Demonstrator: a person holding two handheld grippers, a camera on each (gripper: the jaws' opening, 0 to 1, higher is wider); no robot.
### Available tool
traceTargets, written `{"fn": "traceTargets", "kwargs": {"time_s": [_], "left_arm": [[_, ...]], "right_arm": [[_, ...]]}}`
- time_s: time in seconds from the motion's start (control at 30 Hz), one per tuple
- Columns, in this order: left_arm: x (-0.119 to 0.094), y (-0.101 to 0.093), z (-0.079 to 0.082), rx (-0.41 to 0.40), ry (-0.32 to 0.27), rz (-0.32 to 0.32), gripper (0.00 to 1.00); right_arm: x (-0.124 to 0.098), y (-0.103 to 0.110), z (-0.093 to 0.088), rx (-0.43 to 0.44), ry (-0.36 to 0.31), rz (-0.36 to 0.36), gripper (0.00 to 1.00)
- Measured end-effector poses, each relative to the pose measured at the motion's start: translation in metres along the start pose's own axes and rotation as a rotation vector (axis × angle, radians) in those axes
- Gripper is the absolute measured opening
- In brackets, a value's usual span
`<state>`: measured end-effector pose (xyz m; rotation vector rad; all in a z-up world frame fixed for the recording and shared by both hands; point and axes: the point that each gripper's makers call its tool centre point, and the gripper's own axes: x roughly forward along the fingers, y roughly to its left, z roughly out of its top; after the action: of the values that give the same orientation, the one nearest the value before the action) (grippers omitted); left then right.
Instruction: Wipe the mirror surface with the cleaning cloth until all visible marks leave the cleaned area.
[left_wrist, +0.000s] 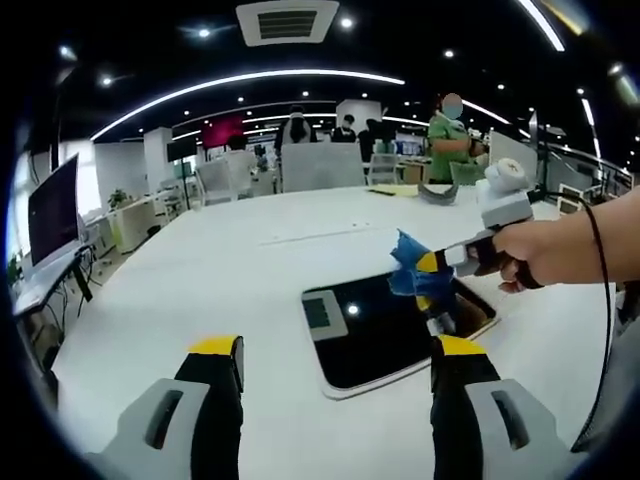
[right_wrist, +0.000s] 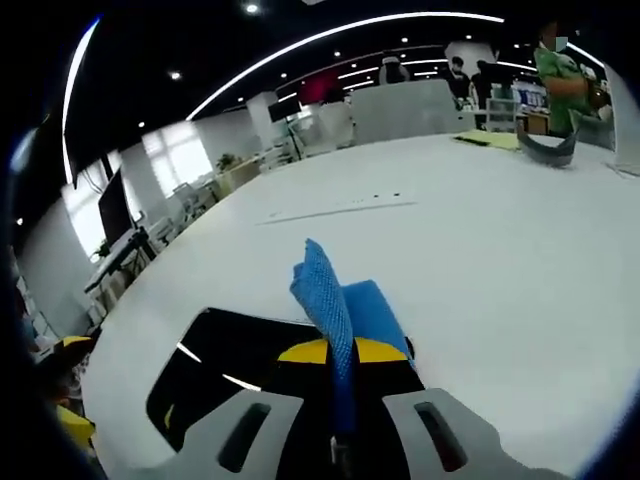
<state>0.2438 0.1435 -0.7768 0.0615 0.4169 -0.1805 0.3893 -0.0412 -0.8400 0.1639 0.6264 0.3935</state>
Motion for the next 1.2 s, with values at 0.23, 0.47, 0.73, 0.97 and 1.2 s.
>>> {"fn": "traceTargets", "kwargs": {"time_s": [0.23,0.47,0.73,0.97,1.2], "left_arm": [[0.000,0.000,0.000,0.000,0.000,-0.001,0.76],[0.000,0.000,0.000,0.000,0.001,-0.001,0.76],[0.001,0.000,0.000,0.000,0.000,-0.002,0.76],[0.003,0.002,0.001,-0.001,-0.004,0.003,0.76],[0.003,0.001,0.001,0.003,-0.005,-0.001,0.76]], "right_arm": [[-0.002,-0.002,0.000,-0.002,-0.001,-0.001,0.03],[-0.002,-0.002,0.001,-0.009,-0.004,-0.005,0.03],[-0.001,-0.003,0.001,-0.010,-0.007,-0.001,0.03],[-0.007,-0.009,-0.001,-0.008,-0.007,-0.004,0.03],[-0.015,-0.007,-0.007,-0.016,-0.003,0.000,0.03]]}}
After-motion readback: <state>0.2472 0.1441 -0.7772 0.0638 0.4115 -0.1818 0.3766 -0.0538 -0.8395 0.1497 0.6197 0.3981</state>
